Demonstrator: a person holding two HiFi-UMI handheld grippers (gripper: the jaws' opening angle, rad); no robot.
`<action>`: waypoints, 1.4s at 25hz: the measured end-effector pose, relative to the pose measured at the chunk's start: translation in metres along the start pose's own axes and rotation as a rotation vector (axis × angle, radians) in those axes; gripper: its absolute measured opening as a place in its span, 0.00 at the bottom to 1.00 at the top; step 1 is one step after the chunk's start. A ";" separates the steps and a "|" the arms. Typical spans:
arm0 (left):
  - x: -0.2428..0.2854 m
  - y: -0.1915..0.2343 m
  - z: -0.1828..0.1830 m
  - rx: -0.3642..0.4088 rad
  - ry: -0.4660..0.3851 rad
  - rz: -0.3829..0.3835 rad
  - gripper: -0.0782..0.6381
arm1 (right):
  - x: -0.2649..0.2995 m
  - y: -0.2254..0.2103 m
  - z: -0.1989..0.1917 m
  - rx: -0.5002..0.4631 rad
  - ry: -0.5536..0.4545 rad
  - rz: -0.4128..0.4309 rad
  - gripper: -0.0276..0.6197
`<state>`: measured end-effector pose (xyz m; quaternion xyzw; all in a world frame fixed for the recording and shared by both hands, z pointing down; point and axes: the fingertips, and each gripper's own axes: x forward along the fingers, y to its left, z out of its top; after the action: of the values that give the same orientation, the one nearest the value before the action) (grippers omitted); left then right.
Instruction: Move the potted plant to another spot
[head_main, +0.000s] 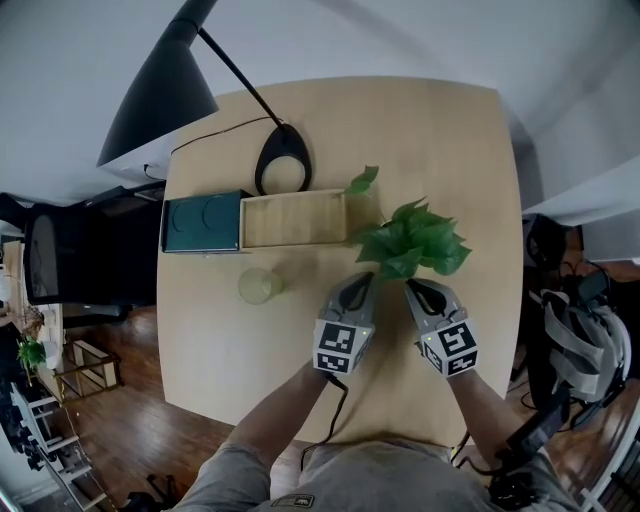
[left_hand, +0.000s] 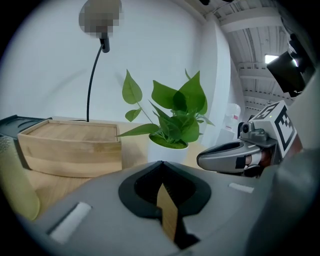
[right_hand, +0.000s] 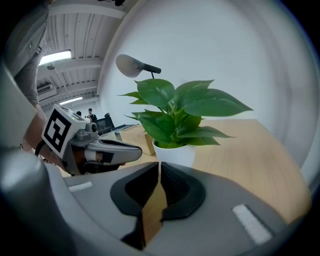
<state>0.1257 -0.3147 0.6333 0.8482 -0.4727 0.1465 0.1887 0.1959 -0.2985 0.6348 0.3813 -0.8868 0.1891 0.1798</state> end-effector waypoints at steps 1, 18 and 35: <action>0.002 0.002 -0.002 0.006 0.005 -0.002 0.11 | 0.002 -0.003 -0.002 -0.004 0.011 0.000 0.12; 0.044 0.008 -0.001 0.175 -0.002 -0.165 0.54 | 0.047 -0.038 0.000 -0.297 0.102 0.049 0.65; 0.057 -0.003 0.002 0.283 -0.012 -0.265 0.52 | 0.053 -0.040 0.002 -0.416 0.064 0.173 0.50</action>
<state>0.1579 -0.3566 0.6556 0.9220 -0.3326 0.1803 0.0825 0.1909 -0.3573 0.6659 0.2521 -0.9300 0.0290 0.2659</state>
